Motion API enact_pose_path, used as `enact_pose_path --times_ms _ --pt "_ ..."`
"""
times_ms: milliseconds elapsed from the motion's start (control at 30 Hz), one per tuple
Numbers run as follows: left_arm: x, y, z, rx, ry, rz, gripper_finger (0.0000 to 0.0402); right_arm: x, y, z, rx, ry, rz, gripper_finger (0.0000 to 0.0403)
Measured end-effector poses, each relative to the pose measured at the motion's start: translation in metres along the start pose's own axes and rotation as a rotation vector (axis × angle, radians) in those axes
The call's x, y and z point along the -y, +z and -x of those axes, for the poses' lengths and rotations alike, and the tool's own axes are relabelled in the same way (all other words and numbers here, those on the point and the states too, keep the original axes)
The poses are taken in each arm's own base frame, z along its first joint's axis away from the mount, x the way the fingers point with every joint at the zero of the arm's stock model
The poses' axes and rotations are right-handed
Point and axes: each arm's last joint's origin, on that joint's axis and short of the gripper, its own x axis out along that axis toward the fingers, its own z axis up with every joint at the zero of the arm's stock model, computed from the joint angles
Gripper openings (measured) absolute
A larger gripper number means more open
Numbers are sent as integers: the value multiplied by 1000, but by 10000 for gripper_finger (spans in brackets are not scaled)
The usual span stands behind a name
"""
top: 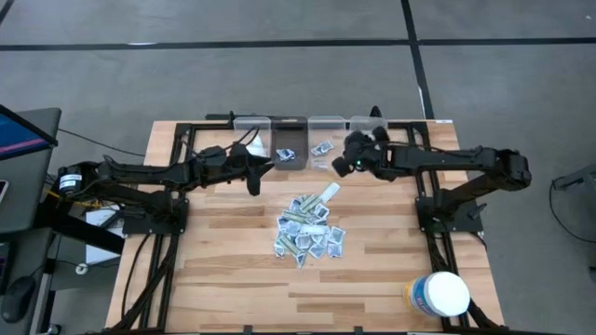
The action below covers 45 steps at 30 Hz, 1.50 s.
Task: Pick & Place First Aid Supplies
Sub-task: Put the ointment pack into the right transparent bin
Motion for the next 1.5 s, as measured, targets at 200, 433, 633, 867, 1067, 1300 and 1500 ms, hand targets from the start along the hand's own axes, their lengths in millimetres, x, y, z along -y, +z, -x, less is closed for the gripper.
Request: enact_pose_path --times_ms 200,433,633,867,1067,1300,1500 --pt "2 -6 0 -97 -97 119 117 -25 -6 12 95 185 169 116" --pt "20 -16 4 -198 -217 218 117 -34 -26 8 124 293 179 116" --pt "50 -26 15 -268 -321 311 117 -34 -37 3 125 300 191 116" --pt "90 -50 30 -336 -334 308 117 -43 -38 13 164 342 256 116" --pt "109 -86 29 -440 -303 194 117 -62 -46 39 170 463 137 116" --pt "116 -127 21 -566 -276 39 117 -80 -60 70 137 592 14 116" --pt "118 -147 14 -584 -299 -120 117 -89 -72 92 142 671 69 116"
